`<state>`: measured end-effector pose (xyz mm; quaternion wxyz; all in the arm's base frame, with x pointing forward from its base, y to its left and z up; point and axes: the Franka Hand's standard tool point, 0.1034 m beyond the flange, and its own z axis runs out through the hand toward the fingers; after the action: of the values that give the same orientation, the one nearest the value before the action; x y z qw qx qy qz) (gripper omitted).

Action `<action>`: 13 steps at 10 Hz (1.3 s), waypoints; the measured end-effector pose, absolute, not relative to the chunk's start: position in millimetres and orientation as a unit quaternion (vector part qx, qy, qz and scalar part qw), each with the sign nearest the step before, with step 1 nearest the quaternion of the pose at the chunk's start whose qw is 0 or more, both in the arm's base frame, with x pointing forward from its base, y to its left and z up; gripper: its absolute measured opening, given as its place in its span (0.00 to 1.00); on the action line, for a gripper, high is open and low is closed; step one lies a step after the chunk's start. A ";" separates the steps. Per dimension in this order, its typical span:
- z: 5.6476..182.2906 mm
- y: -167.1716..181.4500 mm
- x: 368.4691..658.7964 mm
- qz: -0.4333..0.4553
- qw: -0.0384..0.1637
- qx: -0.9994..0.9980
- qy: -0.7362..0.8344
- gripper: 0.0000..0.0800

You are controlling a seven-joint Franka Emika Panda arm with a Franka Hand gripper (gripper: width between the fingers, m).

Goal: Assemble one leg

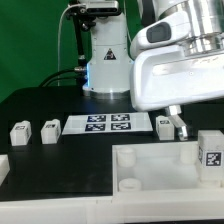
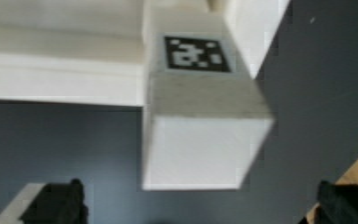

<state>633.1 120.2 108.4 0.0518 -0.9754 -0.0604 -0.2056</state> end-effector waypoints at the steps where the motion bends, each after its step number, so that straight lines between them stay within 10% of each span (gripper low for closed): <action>1: 111.2 121.3 637.5 -0.209 0.053 -0.975 -0.059 0.81; 6: 94.0 121.1 624.2 0.030 0.069 -0.996 -0.057 0.81; 11: 88.3 116.1 629.1 0.021 0.069 -0.996 -0.052 0.81; 13: 88.1 116.2 629.0 0.022 0.069 -0.996 -0.045 0.67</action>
Offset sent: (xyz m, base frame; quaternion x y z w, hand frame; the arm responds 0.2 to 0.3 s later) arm 0.0079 -0.0088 -0.0202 -0.0108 -0.2672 -0.0006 0.9636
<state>629.0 116.2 88.1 0.0690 -0.9964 -0.0452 0.0217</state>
